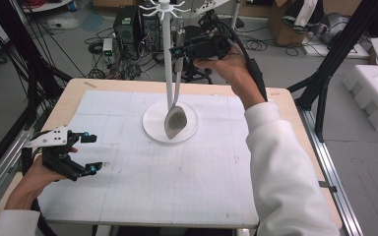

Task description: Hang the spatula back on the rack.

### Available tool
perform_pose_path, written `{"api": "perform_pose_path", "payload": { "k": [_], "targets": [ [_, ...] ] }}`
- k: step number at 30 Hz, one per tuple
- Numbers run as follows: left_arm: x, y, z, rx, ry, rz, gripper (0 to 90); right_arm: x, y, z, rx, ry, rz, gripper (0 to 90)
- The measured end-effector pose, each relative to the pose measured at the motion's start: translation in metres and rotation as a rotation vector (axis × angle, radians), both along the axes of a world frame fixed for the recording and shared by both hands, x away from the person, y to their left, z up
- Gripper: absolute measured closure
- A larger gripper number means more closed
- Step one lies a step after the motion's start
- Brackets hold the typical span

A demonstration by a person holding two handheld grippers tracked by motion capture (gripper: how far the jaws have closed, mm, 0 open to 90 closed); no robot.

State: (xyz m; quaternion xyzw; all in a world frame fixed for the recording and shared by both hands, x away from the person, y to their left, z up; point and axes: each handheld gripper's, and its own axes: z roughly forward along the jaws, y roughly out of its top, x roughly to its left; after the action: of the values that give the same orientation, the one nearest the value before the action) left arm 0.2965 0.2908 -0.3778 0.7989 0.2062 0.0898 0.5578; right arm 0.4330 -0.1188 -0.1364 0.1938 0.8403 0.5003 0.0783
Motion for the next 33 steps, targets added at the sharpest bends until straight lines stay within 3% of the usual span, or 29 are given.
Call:
{"api": "perform_pose_path", "payload": {
  "k": [12,33],
  "targets": [
    [0.000,-0.001,-0.002,0.003,0.000,0.004,1.7,0.002,0.012,-0.001,-0.032,0.003,-0.054,69.4],
    [0.000,0.003,-0.001,-0.023,-0.001,0.015,1.7,0.012,0.033,0.008,-0.065,-0.001,-0.052,69.4]
  ]
}}
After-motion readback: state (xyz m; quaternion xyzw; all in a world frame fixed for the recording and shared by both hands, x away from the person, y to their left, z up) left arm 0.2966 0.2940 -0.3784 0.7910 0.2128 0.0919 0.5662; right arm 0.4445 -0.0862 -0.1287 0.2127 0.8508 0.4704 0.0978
